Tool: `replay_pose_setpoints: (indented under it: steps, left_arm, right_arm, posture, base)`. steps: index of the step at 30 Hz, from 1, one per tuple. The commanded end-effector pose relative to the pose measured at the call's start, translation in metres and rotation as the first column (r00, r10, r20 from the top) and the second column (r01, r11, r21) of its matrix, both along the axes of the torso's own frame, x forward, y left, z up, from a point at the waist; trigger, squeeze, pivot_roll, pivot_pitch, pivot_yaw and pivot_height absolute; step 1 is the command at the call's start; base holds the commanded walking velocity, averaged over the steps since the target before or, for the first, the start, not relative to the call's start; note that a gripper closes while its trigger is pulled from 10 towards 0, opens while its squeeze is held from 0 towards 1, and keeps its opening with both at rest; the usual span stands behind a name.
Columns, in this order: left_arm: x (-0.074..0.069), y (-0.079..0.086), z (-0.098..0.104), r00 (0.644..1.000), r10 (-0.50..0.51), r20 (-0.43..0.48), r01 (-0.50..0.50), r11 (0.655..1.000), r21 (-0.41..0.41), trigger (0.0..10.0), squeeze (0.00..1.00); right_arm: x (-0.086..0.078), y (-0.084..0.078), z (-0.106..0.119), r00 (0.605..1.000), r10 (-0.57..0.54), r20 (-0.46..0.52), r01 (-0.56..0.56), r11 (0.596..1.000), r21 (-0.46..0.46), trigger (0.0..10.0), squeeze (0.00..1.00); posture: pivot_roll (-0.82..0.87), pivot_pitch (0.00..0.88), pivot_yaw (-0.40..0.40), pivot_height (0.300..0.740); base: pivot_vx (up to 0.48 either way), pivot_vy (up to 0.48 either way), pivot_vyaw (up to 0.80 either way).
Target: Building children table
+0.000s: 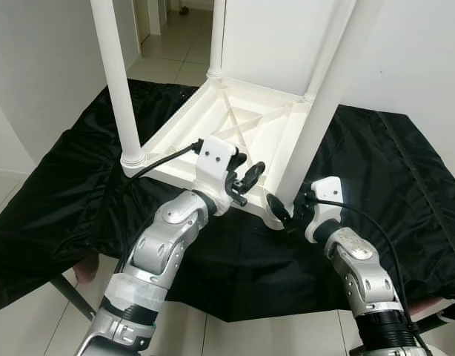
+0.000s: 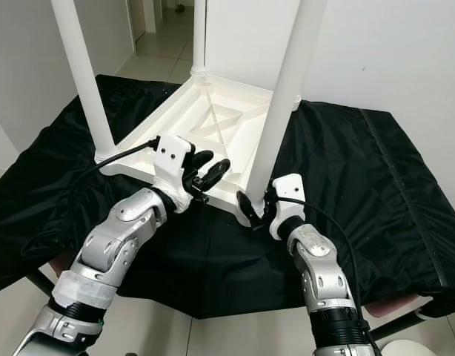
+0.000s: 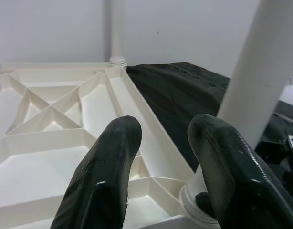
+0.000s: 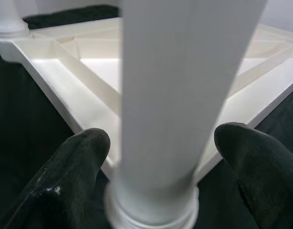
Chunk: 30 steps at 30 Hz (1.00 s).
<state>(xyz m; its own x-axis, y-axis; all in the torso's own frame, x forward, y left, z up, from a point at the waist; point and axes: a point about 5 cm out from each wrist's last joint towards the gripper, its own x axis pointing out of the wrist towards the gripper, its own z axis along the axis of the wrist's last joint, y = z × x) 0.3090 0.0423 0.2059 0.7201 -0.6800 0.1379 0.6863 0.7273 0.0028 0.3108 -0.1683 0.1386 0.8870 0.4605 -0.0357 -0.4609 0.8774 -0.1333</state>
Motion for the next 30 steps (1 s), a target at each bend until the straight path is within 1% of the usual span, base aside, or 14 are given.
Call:
replay_pose_setpoints:
  steps: [1,2,7,9,10,11,12,13,15,16,24,25,29,30]
  left_arm:
    - [0.001,-0.002,0.001,0.999,-0.031,0.007,0.031,0.999,0.018,10.0,0.00]
    - [0.002,-0.002,0.002,0.999,-0.032,0.010,0.032,0.999,0.021,10.0,0.00]
    - [0.002,-0.002,0.003,0.999,-0.034,0.012,0.034,0.999,0.024,10.0,0.00]
    - [0.002,-0.003,0.003,0.999,-0.037,0.012,0.037,0.999,0.024,10.0,0.00]
    - [0.002,-0.003,0.003,0.999,-0.037,0.012,0.037,0.999,0.024,10.0,0.00]
    - [0.002,-0.004,0.003,0.999,-0.042,0.012,0.042,0.999,0.023,10.0,0.00]
    - [0.002,-0.005,0.004,0.999,-0.047,0.013,0.047,0.999,0.024,10.0,0.00]
    - [0.002,-0.006,0.004,0.999,-0.053,0.013,0.052,0.998,0.023,10.0,0.00]
    - [0.002,-0.007,0.004,0.998,-0.056,0.013,0.056,0.998,0.022,10.0,0.00]
    - [0.001,-0.008,0.005,0.998,-0.058,0.013,0.058,0.998,0.021,10.0,0.00]
    - [-0.001,-0.010,0.005,0.998,-0.063,0.009,0.063,0.998,0.016,10.0,0.00]
    - [-0.002,-0.010,0.003,0.998,-0.066,0.004,0.066,0.998,0.018,10.0,0.00]
    - [-0.002,-0.010,0.003,0.998,-0.067,0.001,0.067,0.998,0.020,10.0,0.00]
    - [-0.002,-0.010,0.002,0.998,-0.070,-0.001,0.070,0.997,0.021,10.0,0.00]
  right_arm:
    - [0.005,-0.004,0.003,0.999,0.036,0.007,-0.036,0.999,-0.020,10.0,0.00]
    - [0.010,-0.008,0.006,0.998,0.061,0.012,-0.061,0.997,-0.036,10.0,0.00]
    - [0.015,-0.011,0.010,0.993,0.116,0.010,-0.115,0.992,-0.056,10.0,0.00]
    - [0.020,-0.014,0.014,0.985,0.173,0.010,-0.172,0.982,-0.082,10.0,0.00]
    - [0.020,-0.014,0.014,0.985,0.173,0.010,-0.172,0.982,-0.082,10.0,0.00]
    - [0.024,-0.013,0.017,0.979,0.205,0.006,-0.204,0.974,-0.101,10.0,0.00]
    - [0.027,-0.011,0.018,0.970,0.241,0.005,-0.239,0.963,-0.125,8.4,0.00]
    - [0.027,-0.009,0.018,0.962,0.272,-0.002,-0.269,0.953,-0.138,4.4,0.00]
    - [0.028,-0.008,0.017,0.957,0.290,-0.006,-0.287,0.947,-0.144,4.4,0.00]
    - [0.027,-0.007,0.015,0.952,0.307,-0.011,-0.305,0.940,-0.154,0.0,0.00]
    - [0.023,-0.010,0.009,0.947,0.322,-0.022,-0.321,0.934,-0.159,0.0,0.00]
    - [0.021,-0.014,0.007,0.956,0.293,-0.018,-0.292,0.945,-0.145,4.4,0.00]
    - [0.019,-0.017,0.005,0.962,0.271,-0.015,-0.271,0.953,-0.134,4.4,0.00]
    - [0.017,-0.018,0.004,0.972,0.236,0.002,-0.235,0.966,-0.109,10.0,0.00]
  posture:
    - [0.08,0.000,-0.025,0.740]
    - [0.09,0.000,-0.018,0.740]
    - [0.08,0.000,-0.015,0.740]
    - [0.08,0.000,-0.010,0.740]
    - [0.08,0.000,-0.010,0.740]
    - [0.08,0.000,-0.002,0.740]
    - [0.07,0.000,-0.001,0.740]
    - [0.07,0.000,-0.001,0.740]
    - [0.07,0.000,-0.001,0.740]
    - [0.07,0.000,-0.001,0.740]
    - [0.07,0.000,-0.002,0.740]
    - [0.06,0.000,0.003,0.740]
    - [0.06,0.000,0.003,0.740]
    - [0.06,0.006,0.009,0.740]
  base:
    - [0.000,0.000,0.00]
    - [0.000,0.000,0.00]
    - [0.000,0.000,0.00]
    - [0.000,0.000,0.00]
    - [0.000,0.000,0.00]
    - [0.000,0.000,0.00]
    - [0.000,0.000,0.00]
    - [0.000,0.000,0.00]
    - [0.000,0.000,0.00]
    - [0.000,0.000,0.00]
    - [0.000,0.000,0.00]
    - [0.000,0.000,0.00]
    - [0.000,0.000,0.00]
    - [0.000,0.000,0.00]
